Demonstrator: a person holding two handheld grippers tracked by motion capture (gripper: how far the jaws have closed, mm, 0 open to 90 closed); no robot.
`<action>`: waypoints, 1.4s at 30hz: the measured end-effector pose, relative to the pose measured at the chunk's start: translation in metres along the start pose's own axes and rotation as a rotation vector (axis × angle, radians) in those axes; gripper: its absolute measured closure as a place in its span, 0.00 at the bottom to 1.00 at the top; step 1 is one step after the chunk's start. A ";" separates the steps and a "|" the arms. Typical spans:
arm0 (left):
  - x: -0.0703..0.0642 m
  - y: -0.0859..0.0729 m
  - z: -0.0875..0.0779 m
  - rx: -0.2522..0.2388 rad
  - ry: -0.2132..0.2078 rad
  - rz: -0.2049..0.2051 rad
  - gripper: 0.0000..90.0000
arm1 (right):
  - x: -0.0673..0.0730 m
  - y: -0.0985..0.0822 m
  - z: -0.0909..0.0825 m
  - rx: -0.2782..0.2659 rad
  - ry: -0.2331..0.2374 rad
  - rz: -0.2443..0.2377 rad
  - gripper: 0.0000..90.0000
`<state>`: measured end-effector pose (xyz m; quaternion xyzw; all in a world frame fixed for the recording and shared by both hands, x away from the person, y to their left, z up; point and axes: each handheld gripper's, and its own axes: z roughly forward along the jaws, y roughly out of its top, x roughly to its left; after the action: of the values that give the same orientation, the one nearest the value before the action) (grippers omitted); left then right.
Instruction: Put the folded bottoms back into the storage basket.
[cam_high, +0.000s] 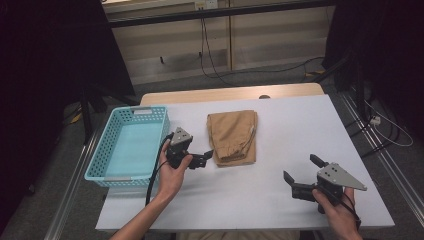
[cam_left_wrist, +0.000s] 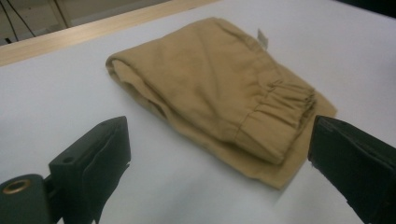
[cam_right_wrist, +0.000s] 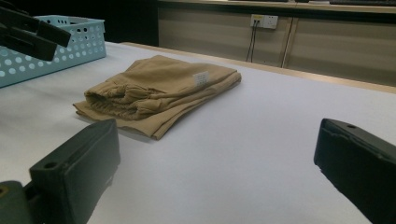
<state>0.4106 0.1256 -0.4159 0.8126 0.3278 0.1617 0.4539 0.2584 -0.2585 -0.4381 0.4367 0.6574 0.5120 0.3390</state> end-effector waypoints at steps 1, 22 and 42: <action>0.001 0.000 0.002 0.011 -0.001 -0.003 0.07 | 0.000 0.000 0.000 0.000 0.001 0.000 0.00; 0.025 0.028 0.041 0.148 0.003 -0.112 0.08 | 0.000 0.001 0.000 -0.007 0.010 0.003 0.01; 0.048 0.031 0.080 0.238 0.029 -0.280 0.29 | 0.001 0.000 0.000 0.001 0.017 -0.007 0.01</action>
<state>0.5026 0.0964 -0.4338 0.8045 0.4612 0.0686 0.3680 0.2584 -0.2573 -0.4380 0.4304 0.6619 0.5142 0.3350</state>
